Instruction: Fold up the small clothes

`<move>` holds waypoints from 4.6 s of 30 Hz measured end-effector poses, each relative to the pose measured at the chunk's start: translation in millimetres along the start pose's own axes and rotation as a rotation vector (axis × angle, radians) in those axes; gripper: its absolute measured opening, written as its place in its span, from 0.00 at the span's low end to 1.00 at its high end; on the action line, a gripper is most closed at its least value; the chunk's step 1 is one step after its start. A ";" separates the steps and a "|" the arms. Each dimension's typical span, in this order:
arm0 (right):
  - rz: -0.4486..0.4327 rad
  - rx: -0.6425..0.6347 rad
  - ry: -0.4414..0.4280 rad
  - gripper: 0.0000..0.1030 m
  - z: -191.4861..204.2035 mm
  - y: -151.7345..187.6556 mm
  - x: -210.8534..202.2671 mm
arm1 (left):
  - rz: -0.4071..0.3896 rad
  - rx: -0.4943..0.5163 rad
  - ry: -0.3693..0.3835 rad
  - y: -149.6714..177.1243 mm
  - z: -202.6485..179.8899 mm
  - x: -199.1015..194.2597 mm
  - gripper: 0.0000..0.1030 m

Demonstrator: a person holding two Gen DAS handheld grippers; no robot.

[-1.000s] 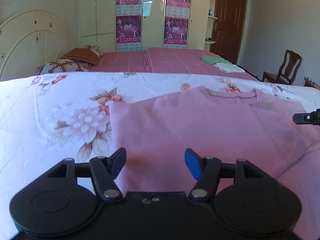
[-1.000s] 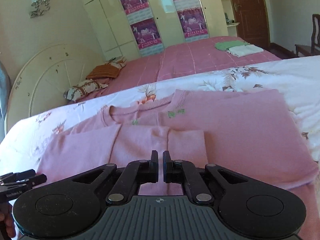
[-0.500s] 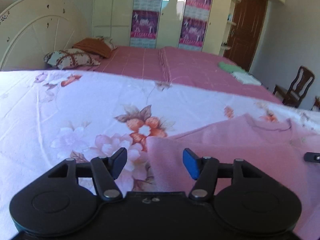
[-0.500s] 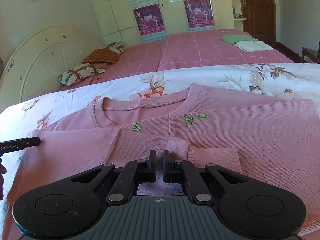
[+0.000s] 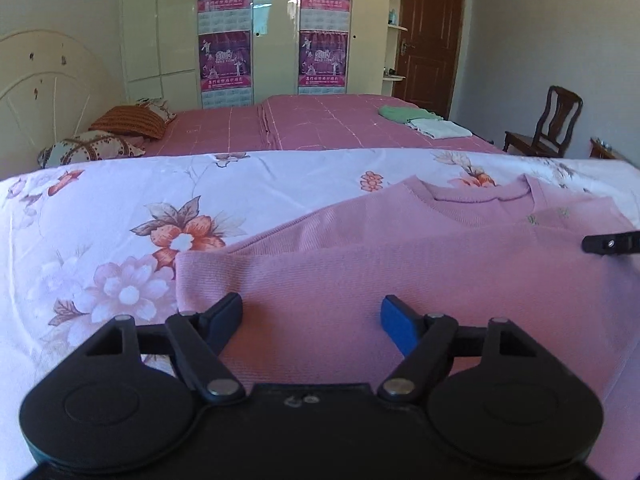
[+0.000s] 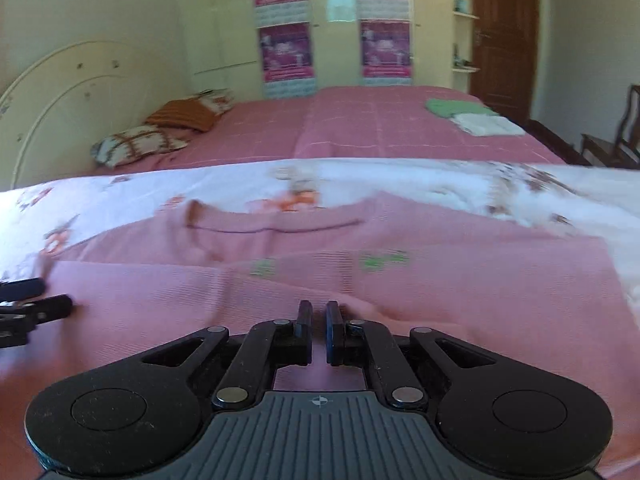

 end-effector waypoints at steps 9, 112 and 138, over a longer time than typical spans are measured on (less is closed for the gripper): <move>-0.003 0.052 -0.066 0.02 -29.7 -4.6 -41.3 | -0.060 0.004 -0.048 -9.4 -21.4 -44.7 0.74; 0.269 0.457 -0.371 0.08 -215.7 213.7 -325.0 | 0.074 -0.667 0.252 240.9 -96.2 -310.5 0.05; 0.048 0.625 -0.349 0.08 -181.2 -40.7 -185.8 | -0.084 -0.710 0.208 -7.3 3.9 -136.7 0.05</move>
Point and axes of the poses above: each gripper's, at about its wrist camera, not at the fingertips, and x roughly the way its jaws point, z to its left, y to its underside, the point moved 9 cm from there along x, roughly the way its jaws point, and after that the axes turned 9 degrees about x, right-handed, at the moved point
